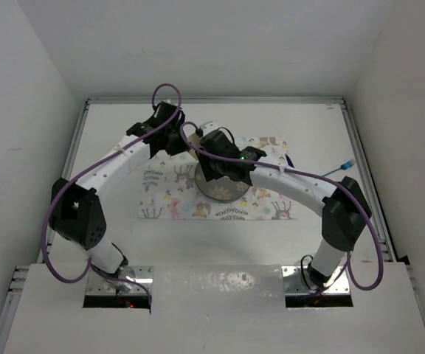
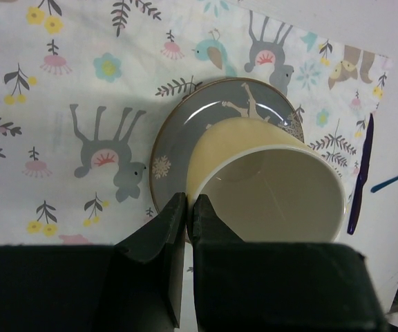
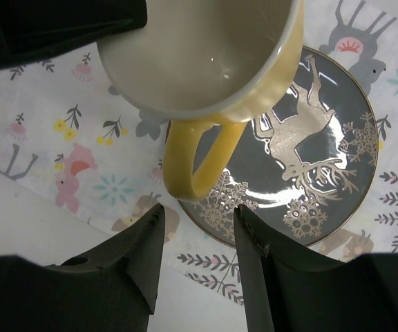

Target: Set the dinner table for one person

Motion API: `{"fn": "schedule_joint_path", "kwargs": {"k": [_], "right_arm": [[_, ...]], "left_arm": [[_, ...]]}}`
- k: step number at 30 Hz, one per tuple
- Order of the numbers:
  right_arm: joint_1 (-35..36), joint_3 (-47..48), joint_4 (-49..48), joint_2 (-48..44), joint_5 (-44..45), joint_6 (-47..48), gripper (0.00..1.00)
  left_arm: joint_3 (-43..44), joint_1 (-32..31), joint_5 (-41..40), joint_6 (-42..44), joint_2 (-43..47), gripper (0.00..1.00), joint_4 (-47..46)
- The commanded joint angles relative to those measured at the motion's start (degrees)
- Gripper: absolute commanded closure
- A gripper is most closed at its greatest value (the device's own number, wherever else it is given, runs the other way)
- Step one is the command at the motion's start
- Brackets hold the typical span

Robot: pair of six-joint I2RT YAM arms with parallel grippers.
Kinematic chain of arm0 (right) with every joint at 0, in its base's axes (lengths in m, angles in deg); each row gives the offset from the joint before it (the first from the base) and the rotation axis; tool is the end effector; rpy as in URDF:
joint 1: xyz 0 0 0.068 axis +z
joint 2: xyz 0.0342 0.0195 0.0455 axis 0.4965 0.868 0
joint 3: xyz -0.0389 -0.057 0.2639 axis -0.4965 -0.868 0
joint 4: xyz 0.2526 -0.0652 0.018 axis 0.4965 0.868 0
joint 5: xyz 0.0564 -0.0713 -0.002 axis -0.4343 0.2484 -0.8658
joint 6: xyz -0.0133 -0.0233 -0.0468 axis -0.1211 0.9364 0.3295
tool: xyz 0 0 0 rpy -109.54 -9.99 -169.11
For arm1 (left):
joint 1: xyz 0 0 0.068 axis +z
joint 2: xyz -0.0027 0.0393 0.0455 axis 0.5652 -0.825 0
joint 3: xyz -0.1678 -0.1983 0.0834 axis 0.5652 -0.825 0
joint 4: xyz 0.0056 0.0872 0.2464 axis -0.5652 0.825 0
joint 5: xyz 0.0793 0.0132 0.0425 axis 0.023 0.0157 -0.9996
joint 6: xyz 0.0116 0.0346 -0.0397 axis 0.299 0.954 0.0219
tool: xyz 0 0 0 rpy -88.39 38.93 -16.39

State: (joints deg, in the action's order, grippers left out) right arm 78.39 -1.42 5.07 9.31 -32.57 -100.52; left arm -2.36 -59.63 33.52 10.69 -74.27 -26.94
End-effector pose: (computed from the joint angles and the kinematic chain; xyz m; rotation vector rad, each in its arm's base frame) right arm 0.2608 0.2810 0.2680 -0.3784 2.3178 0.2888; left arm 0.3248 -0.1497 0.3002 -0.3399 2.4264 -0.4171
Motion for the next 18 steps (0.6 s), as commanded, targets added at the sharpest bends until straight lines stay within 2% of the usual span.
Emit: {"fn": "schedule_joint_path", "kwargs": {"k": [1, 12, 18], "right_arm": [[0.33, 1.10, -4.69, -0.39, 2.56, -0.47, 0.56], [0.25, 1.02, -7.32, 1.63, 3.09, 0.24, 0.58], [0.25, -0.65, -9.26, 1.63, 4.05, 1.55, 0.66]], "left_arm": [[2.41, -0.63, 1.92, -1.41, 1.37, 1.00, -5.65], [1.88, -1.15, 3.77, -1.32, 1.98, 1.00, -5.65], [1.45, -1.51, 4.38, -0.88, 2.24, 1.00, -5.30]]}}
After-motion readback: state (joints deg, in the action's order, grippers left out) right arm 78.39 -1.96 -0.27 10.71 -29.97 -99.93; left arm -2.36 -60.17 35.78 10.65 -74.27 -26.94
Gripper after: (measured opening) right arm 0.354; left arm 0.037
